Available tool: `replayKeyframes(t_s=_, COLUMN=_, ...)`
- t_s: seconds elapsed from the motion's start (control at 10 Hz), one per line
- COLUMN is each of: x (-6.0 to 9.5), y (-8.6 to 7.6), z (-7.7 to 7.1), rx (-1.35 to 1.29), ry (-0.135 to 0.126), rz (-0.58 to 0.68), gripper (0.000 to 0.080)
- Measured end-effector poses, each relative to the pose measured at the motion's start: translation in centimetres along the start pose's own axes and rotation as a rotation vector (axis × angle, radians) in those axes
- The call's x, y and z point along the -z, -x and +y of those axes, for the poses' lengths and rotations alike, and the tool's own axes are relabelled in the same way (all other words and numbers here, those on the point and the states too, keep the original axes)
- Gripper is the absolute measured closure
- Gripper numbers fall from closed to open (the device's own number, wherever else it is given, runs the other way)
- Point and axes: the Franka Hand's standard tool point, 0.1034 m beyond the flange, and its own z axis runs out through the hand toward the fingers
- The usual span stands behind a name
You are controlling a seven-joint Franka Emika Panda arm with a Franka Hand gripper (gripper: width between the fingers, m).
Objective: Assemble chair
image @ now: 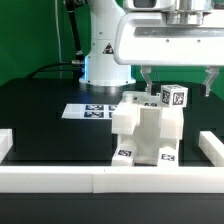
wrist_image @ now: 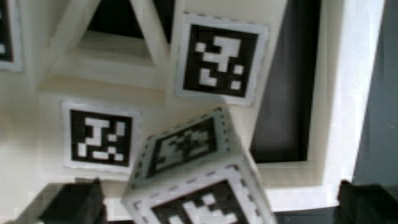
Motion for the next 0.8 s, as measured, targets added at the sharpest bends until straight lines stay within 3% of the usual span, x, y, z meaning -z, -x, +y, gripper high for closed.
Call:
replayKeyframes(t_s=0.1, x=-0.06, y=0.06, z=0.12, rx=0.004, ry=0.001, rz=0.001, gripper=0.0151)
replayKeyframes(t_s=0.2, x=-0.06, y=0.06, z=0.11, rx=0.002, ry=0.001, rz=0.001, gripper=0.0259)
replayKeyframes(t_s=0.3, x=-0.06, y=0.06, z=0.13, rx=0.001, ry=0.001, rz=0.001, gripper=0.0417)
replayKeyframes(t_s=0.4, x=-0.07, y=0.06, z=0.14, rx=-0.015, ry=0.001, rz=0.001, gripper=0.0512)
replayKeyframes(t_s=0.8, x=-0.07, y=0.06, z=0.15, rx=-0.118, ry=0.0, rz=0.001, gripper=0.0512)
